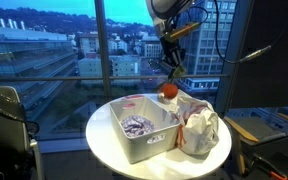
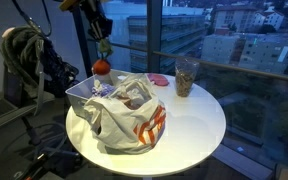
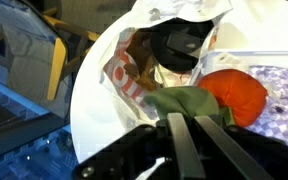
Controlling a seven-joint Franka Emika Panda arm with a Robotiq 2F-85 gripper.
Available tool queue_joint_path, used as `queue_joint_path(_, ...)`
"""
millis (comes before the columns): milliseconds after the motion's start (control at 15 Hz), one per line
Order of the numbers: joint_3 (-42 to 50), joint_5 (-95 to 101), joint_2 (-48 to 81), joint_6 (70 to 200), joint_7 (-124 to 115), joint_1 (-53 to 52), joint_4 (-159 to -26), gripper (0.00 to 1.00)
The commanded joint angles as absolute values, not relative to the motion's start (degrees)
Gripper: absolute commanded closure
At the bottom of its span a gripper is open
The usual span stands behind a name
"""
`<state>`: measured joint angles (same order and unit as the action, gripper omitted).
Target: Put the purple shirt, the turnip plushie, moose toy and bowl in the basket
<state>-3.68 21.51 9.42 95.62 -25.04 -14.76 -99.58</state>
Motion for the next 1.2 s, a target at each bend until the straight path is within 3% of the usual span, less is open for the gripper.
queue_joint_path(0,-7.0,26.1,13.0,100.6,-21.4,-15.5,-94.9,0.94)
queue_joint_path(400,-8.1,23.6,23.9,121.0,-9.6,-14.5,-94.1,0.93)
queue_joint_path(467,-8.3,22.2,25.2,122.5,-7.4,-14.4,-94.2,0.67)
queue_joint_path(600,-8.3,19.7,26.2,123.9,-4.2,-14.3,-94.6,0.59)
queue_joint_path(1133,-4.6,14.3,15.6,126.0,-8.2,-10.2,-105.8,0.01)
